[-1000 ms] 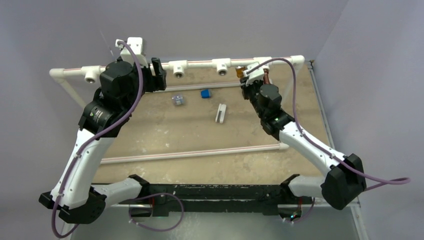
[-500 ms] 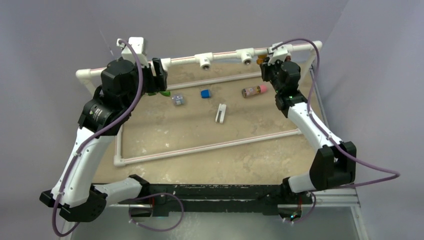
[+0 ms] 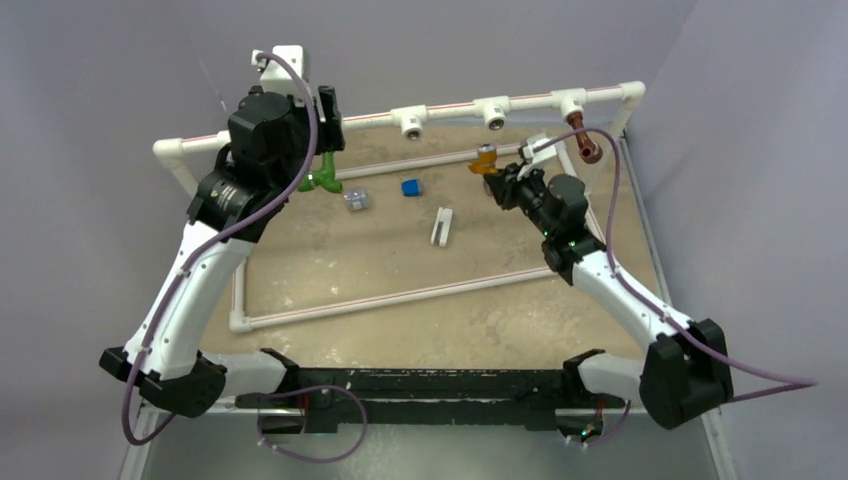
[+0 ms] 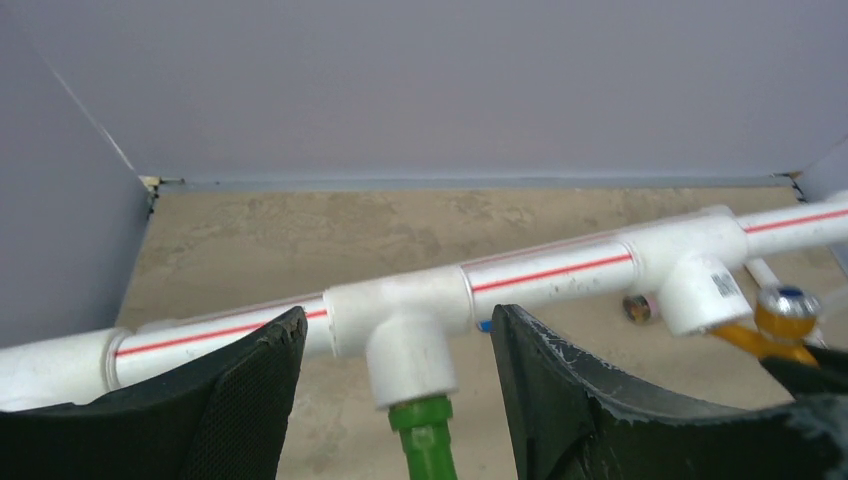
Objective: Install the water faucets
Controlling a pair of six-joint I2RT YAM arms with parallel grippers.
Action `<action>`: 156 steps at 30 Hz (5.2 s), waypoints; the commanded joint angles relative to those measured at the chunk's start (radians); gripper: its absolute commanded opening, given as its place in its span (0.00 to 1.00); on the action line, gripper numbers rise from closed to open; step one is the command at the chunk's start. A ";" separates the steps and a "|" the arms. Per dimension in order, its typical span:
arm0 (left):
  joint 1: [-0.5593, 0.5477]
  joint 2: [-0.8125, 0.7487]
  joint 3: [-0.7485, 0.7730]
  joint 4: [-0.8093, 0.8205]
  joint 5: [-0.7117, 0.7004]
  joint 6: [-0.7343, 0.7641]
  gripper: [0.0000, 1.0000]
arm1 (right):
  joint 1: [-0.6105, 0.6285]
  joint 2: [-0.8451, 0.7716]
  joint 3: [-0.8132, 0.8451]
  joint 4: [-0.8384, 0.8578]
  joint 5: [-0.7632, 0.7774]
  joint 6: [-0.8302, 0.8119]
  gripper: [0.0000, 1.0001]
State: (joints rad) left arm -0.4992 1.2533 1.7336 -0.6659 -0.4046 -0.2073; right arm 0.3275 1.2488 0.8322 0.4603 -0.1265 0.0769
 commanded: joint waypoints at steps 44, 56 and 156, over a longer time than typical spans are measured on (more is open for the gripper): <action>0.223 0.218 -0.487 0.751 -0.002 0.140 0.68 | 0.717 0.056 -0.105 1.075 0.650 -0.298 0.00; 0.223 0.326 -0.316 0.686 0.010 0.156 0.69 | 0.724 0.091 -0.102 1.090 0.660 -0.296 0.00; 0.229 0.300 -0.355 0.515 0.159 0.093 0.72 | 0.780 0.401 0.153 1.270 0.901 -0.742 0.00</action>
State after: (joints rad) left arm -0.2520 1.5120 1.4437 0.1249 -0.3229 -0.1040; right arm 1.1141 1.6051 0.9356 1.5597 0.7185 -0.6205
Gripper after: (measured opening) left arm 0.722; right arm 0.228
